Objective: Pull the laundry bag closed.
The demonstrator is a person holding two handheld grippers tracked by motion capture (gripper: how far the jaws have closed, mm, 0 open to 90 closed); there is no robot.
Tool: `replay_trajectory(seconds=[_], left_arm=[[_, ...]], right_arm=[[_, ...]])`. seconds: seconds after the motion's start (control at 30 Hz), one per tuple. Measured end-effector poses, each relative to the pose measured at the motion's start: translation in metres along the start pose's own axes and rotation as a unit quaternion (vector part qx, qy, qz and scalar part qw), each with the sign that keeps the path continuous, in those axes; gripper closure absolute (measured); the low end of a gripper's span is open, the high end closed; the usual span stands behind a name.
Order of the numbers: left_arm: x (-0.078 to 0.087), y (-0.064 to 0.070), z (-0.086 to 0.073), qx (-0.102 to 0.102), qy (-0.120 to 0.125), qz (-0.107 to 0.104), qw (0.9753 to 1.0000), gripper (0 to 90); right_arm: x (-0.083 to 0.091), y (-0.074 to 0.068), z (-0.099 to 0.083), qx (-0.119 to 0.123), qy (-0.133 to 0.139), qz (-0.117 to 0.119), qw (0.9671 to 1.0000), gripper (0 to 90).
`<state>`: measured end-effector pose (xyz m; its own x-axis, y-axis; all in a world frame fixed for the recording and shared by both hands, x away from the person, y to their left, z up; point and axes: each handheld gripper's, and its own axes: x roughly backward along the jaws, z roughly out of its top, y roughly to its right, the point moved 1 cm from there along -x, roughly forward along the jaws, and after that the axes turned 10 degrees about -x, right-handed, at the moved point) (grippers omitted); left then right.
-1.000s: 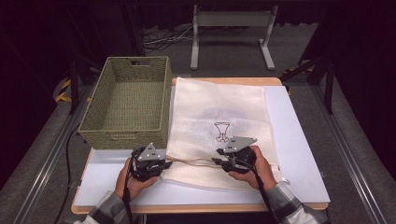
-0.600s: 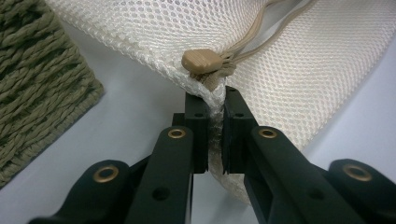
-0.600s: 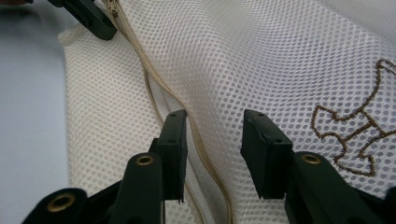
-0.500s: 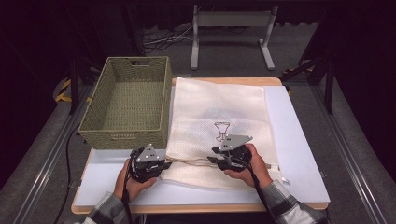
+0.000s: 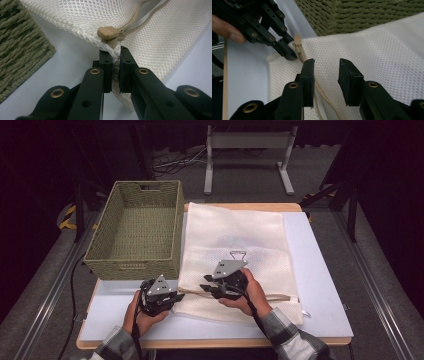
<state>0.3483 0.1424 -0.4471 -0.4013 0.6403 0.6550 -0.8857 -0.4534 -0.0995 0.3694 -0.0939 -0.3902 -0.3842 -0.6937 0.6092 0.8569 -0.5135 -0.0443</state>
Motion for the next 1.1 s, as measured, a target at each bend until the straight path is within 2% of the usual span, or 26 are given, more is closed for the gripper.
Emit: replay_trajectory(seconds=[0.2,0.27,0.37,0.77,0.97,1.1], left_arm=[[-0.001,0.001,-0.001,0.0,-0.001,-0.002,1.0,84.0],[-0.002,0.001,-0.002,-0.002,-0.004,0.001,1.0,84.0],[-0.002,0.002,-0.003,-0.002,-0.005,0.002,1.0,84.0],[-0.003,0.004,-0.004,-0.005,-0.011,0.001,0.9999,84.0],[-0.003,0.004,-0.004,-0.005,-0.009,0.003,0.9999,84.0],[-0.003,0.004,-0.005,-0.004,-0.009,0.003,1.0,83.9]], right_arm=[[-0.019,-0.009,0.011,0.005,-0.004,0.028,0.9996,66.2],[-0.029,-0.011,0.015,-0.004,-0.007,0.055,0.9985,65.1],[-0.041,-0.015,0.016,-0.003,-0.02,0.066,0.9976,65.4],[-0.058,-0.019,0.02,-0.006,-0.033,0.082,0.996,67.1],[-0.066,-0.019,0.021,0.004,-0.038,0.069,0.9969,74.6],[-0.067,-0.02,0.021,0.009,-0.039,0.074,0.9965,80.4]])
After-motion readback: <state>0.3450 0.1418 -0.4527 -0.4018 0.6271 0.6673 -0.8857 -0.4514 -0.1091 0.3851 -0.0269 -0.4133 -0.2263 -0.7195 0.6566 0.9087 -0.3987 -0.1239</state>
